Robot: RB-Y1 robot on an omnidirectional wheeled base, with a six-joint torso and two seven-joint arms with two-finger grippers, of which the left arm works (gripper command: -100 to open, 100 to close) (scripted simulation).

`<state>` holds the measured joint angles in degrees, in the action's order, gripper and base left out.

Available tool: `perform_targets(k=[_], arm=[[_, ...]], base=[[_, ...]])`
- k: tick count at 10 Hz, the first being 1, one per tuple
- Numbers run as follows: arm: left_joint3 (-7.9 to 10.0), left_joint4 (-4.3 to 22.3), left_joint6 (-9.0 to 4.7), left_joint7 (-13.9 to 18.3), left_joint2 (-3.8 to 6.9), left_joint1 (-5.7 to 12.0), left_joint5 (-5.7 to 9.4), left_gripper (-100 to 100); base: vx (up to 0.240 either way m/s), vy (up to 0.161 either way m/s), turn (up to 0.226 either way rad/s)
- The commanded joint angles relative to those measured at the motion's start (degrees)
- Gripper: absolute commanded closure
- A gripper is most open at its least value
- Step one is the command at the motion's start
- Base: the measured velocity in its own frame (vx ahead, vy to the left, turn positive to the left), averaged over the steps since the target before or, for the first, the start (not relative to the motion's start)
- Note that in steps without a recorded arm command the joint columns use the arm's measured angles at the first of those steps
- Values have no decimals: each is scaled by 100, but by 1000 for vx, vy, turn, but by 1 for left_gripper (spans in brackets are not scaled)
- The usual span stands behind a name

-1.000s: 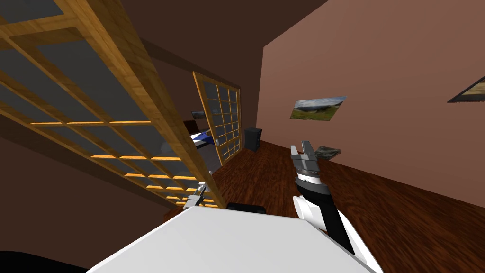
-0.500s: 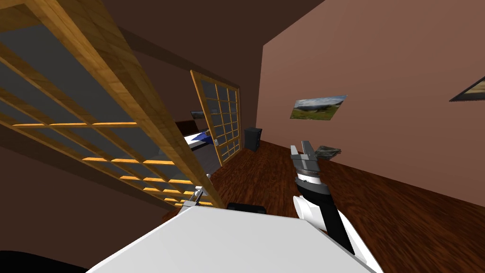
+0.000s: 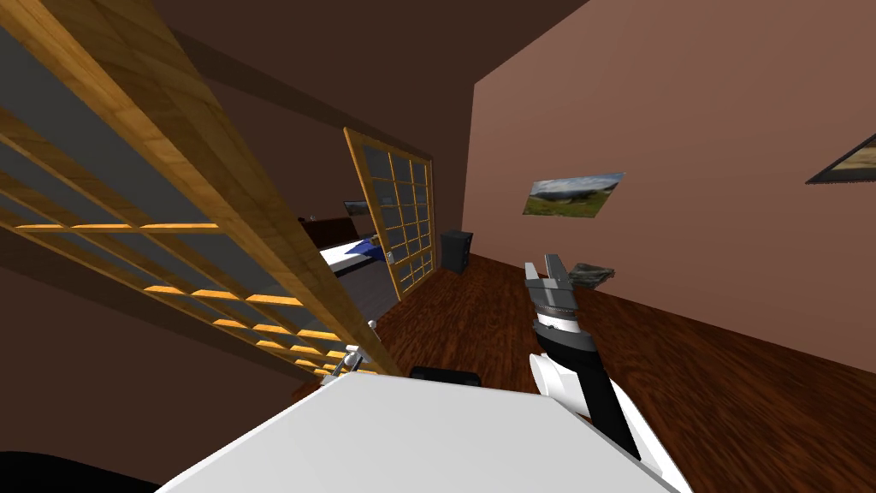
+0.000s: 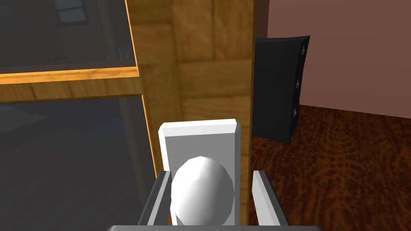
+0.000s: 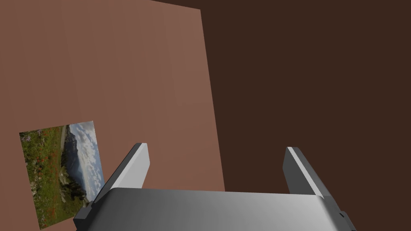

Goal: Pull the door open

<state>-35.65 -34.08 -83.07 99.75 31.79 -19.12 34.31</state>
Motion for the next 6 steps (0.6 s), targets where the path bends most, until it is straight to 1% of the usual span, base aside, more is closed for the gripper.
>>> perform_targets(k=[1, 2, 3, 4, 5, 6], arm=[[-154, 64, -217, 47, -51, -140, -98, 100], [-206, 199, -378, 100, -60, -160, -134, 100], [-206, 199, -378, 100, -60, -160, -134, 100], [-206, 311, -378, 100, -60, -160, -134, 100], [-302, 451, -678, 199, -76, -199, -200, 100], [-302, 451, -678, 199, -76, -199, -200, 100]], base=[[-4, 9, -18], [-11, 24, -6], [-14, 16, 7], [-11, 3, -4], [-22, 21, -17], [-23, 31, -11]])
